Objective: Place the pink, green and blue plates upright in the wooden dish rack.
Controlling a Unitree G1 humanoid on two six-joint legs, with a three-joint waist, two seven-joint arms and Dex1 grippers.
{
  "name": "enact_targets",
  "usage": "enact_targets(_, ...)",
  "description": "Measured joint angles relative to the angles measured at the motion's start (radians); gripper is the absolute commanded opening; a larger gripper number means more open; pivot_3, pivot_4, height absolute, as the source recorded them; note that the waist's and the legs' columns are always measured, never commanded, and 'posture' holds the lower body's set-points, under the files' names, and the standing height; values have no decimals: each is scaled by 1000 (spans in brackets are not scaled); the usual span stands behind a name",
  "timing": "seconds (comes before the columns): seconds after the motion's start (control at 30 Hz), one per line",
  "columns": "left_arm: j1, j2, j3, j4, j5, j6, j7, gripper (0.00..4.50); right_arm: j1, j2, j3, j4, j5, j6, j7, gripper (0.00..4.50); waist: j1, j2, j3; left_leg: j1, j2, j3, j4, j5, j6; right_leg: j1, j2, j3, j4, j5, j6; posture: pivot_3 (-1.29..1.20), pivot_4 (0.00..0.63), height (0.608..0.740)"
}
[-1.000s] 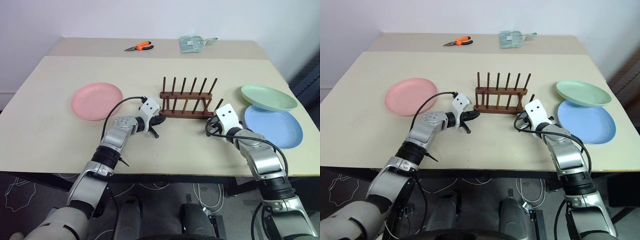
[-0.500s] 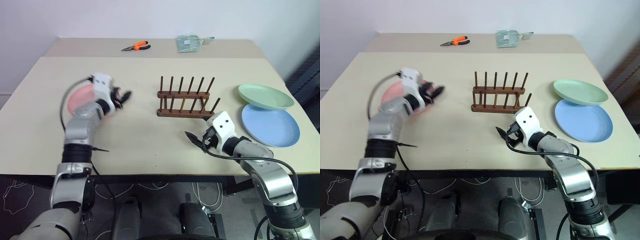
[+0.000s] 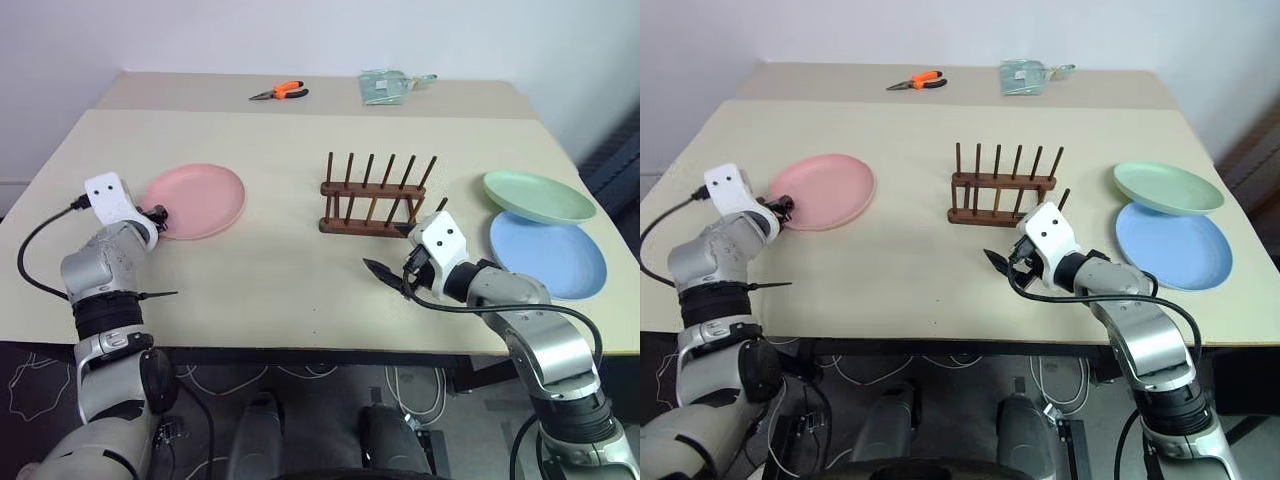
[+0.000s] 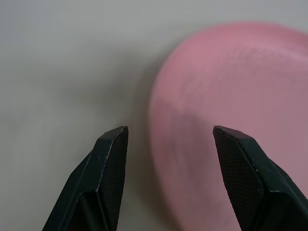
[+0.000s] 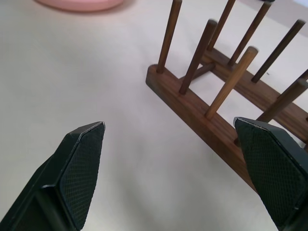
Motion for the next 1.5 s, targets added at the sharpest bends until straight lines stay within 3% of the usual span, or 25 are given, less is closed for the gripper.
enact_targets(0.03,-5,-7,19,-10,-17,19,9,2843,1,0,2,1,-6,-5,-1,4388,-1,0,0,0,0,0,0,0,0,0,0,0,0,0,0,0,150,740)
enact_targets(0.13,-26,-30,67,-14,-62,55,36,2015,2,0,2,2,-21,-21,-9,4500,-2,0,0,0,0,0,0,0,0,0,0,0,0,0,0,0,150,740)
enact_targets(0.27,-45,-56,104,-2,-97,53,77,30,2,7,-2,2,-32,-25,-22,4500,-1,0,0,0,0,0,0,0,0,0,0,0,0,0,0,0,150,740)
enact_targets(0.47,-62,-72,54,-20,-117,-63,-19,30,-9,4,-24,-3,4,4,-11,4500,0,-1,1,-1,0,0,0,0,-1,0,0,0,0,0,0,0,150,740)
enact_targets(0.63,-138,-87,-85,-124,-132,-191,-167,30,-155,-32,8,-41,-55,-68,-6,4500,-2,-2,1,-2,0,0,0,1,-1,-2,0,0,0,0,0,0,150,740)
enact_targets(0.77,-247,-102,-190,-181,-142,-203,-229,30,-329,-69,102,-18,-173,-171,4,4500,-3,-2,1,-2,0,0,-1,1,-1,-2,0,0,-1,0,0,0,150,740)
enact_targets(0.97,-330,-166,-255,-237,-202,-152,-253,30,-504,-111,223,230,-417,-418,-3,4500,-3,-2,1,-2,0,0,-1,1,-1,-2,0,0,-1,0,1,0,150,740)
enact_targets(1.07,-329,-198,-276,-264,-222,-115,-249,0,-528,-109,255,335,-496,-511,-22,3690,-3,-2,2,-2,0,0,-1,1,-1,-2,0,0,-1,0,2,0,150,740)
enact_targets(1.3,-311,-221,-268,-312,-267,-62,-206,0,-522,-103,260,403,-602,-609,-42,148,-6,-2,2,-2,0,0,-2,2,-3,-2,0,0,-1,1,3,0,150,740)
enact_targets(1.33,-311,-221,-257,-313,-281,-55,-202,0,-514,-101,267,402,-615,-626,-41,61,-5,-2,2,-2,0,0,-2,2,-3,-2,0,0,-1,1,3,0,150,740)
enact_targets(1.43,-308,-239,-219,-307,-327,-47,-183,1004,-501,-94,270,398,-635,-654,-41,0,-4,-2,2,-2,0,0,-1,2,-3,-2,0,0,-1,1,3,0,150,740)
enact_targets(1.5,-311,-257,-176,-298,-368,-53,-156,1943,-488,-87,261,398,-646,-652,-53,0,-1,-2,2,-2,0,0,-1,2,-3,-2,0,0,-1,1,3,0,150,740)
